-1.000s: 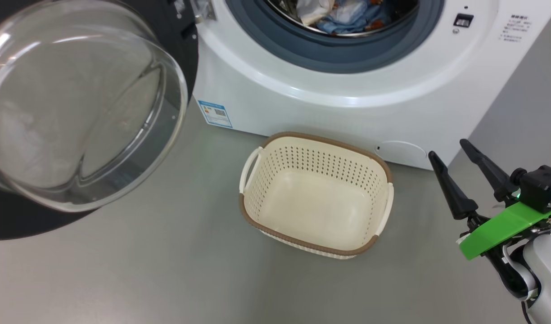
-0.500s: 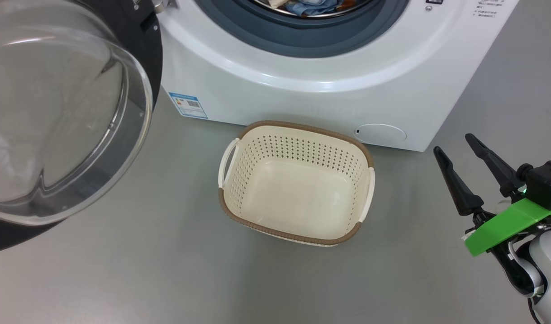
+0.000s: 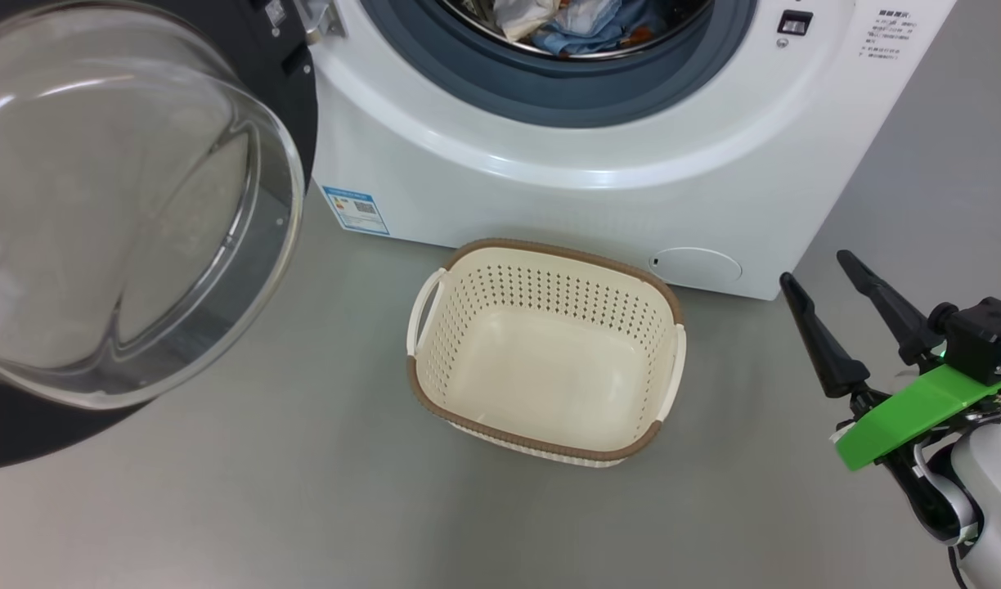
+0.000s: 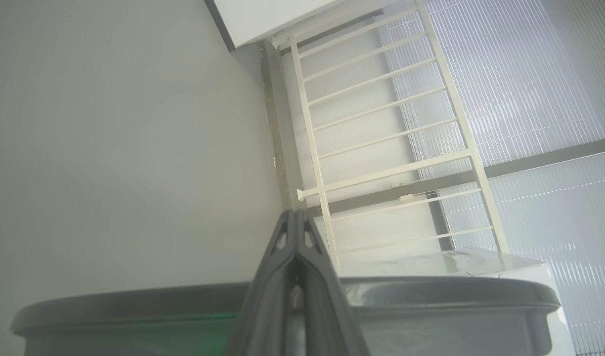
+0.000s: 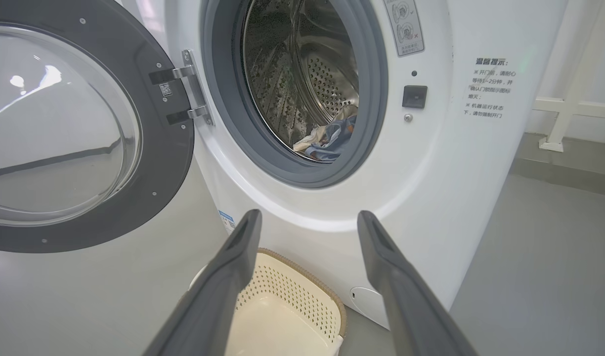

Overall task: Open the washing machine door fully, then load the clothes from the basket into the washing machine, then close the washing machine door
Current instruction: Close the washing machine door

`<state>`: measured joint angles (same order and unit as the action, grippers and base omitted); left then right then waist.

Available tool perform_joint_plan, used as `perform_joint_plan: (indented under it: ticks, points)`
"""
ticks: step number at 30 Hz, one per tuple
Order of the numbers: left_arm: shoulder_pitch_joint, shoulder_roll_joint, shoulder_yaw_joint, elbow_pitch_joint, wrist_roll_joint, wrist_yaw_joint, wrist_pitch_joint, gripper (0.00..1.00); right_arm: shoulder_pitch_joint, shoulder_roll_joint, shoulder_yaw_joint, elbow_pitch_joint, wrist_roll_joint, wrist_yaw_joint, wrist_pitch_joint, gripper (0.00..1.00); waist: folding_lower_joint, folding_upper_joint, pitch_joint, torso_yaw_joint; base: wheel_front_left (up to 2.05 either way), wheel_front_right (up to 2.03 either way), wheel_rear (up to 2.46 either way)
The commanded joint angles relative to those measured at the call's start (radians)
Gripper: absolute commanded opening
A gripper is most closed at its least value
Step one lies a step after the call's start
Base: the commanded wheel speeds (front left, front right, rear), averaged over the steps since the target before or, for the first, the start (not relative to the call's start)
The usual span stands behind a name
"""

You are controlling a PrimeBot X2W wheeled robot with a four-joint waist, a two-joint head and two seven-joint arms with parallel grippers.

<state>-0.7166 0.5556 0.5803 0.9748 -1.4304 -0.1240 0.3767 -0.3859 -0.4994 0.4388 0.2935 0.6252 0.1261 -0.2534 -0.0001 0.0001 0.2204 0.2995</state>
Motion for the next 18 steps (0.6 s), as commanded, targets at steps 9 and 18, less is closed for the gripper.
perform_joint_plan:
  ticks: [9,18]
  points:
    - [0.093,0.035,-0.079,-0.088,0.019,-0.005,0.223,0.0,0.024,0.02,0.021,0.003,0.014,0.005,-0.008,1.0,0.0001,-0.0001,-0.053,0.02,0.0,0.0,0.0]
    - [0.166,0.02,-0.121,-0.206,-0.002,0.012,0.398,0.0,0.035,0.045,0.023,0.01,0.019,0.005,-0.008,1.0,0.0001,-0.0001,-0.085,0.035,0.0,0.0,0.0]
